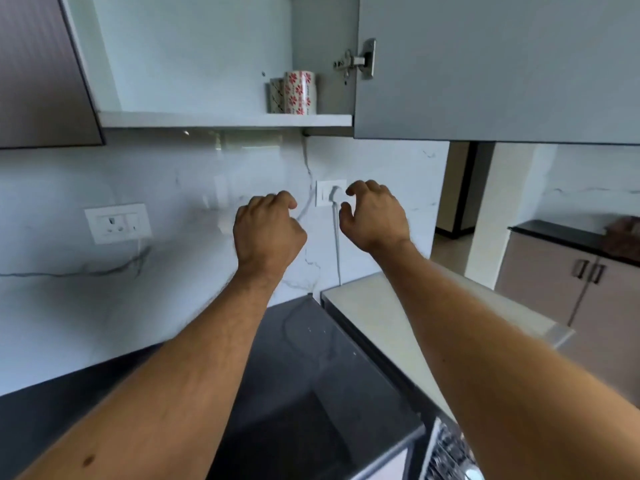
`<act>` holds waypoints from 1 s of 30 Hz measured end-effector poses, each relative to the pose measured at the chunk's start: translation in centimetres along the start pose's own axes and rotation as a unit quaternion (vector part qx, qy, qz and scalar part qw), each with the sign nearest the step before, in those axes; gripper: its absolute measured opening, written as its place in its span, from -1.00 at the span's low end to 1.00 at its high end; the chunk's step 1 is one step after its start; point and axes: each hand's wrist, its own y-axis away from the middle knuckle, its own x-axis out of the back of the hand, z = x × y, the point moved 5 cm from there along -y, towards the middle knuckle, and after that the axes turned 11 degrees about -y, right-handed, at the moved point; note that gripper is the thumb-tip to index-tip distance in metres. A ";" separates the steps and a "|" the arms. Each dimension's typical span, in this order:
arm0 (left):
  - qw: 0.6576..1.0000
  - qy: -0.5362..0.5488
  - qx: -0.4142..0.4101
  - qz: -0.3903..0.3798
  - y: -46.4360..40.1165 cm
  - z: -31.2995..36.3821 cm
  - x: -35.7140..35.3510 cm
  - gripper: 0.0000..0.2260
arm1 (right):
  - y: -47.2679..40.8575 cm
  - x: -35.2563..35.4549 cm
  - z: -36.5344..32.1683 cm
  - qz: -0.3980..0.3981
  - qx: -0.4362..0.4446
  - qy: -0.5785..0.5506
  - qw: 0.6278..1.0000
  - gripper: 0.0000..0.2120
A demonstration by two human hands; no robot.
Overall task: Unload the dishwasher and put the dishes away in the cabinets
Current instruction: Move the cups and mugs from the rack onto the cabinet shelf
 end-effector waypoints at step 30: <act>0.921 0.227 -0.035 -0.315 33.5 28.1 -7.2 -0.61 | 37.2 16.2 27.1 -0.126 -0.308 0.102 0.937 -0.62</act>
